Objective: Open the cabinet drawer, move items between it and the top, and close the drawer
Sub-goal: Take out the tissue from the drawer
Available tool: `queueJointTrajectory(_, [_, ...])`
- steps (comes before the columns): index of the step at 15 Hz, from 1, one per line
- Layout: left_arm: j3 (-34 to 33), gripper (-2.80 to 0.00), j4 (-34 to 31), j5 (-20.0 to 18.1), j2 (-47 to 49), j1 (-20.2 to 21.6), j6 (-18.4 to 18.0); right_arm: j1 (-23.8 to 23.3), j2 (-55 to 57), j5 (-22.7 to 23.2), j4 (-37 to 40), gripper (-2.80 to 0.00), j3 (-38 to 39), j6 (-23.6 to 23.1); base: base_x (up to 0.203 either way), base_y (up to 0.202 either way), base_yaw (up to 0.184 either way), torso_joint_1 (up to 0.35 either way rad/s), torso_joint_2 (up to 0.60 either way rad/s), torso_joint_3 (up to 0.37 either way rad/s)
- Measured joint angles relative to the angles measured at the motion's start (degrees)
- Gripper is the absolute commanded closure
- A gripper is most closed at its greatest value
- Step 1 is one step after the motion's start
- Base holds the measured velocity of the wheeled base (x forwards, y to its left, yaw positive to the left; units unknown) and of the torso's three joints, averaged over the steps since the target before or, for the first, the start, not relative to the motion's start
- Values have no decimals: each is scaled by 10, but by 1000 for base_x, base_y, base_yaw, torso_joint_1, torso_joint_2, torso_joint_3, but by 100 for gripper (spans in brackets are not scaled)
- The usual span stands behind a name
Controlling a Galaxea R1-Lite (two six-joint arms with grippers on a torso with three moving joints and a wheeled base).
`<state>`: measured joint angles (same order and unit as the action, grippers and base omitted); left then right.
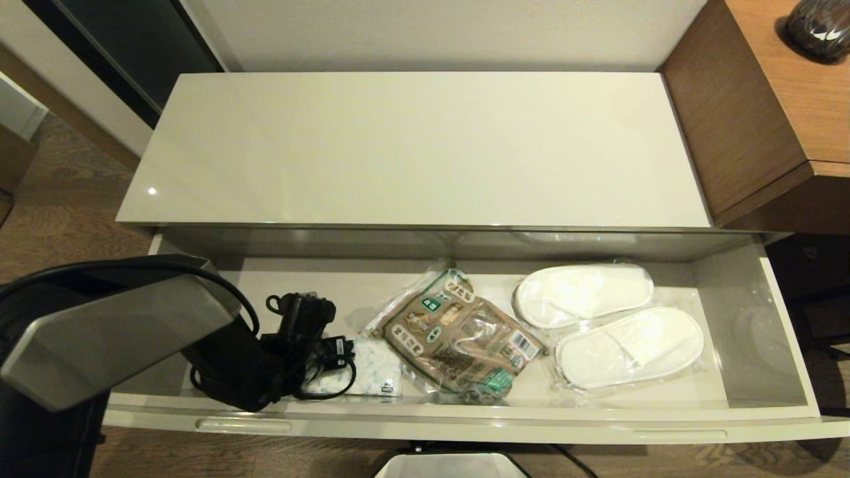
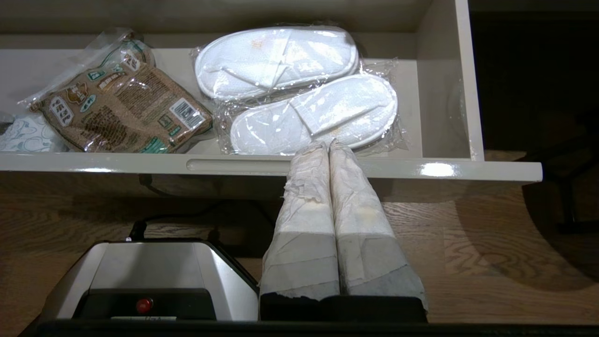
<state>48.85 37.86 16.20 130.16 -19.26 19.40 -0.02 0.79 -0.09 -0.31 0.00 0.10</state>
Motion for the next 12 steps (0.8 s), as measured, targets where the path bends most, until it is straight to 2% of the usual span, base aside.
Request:
queueJointTrajectory(1, [2,0,0,0,3,0,1,0,0,0,0,0,0,0,0,0,0,0,0,0])
queueJointTrajectory(12, [11,0,-3,1,4,-1,-2,0,0,0,0,0,0,0,0,0,0,0,0,0])
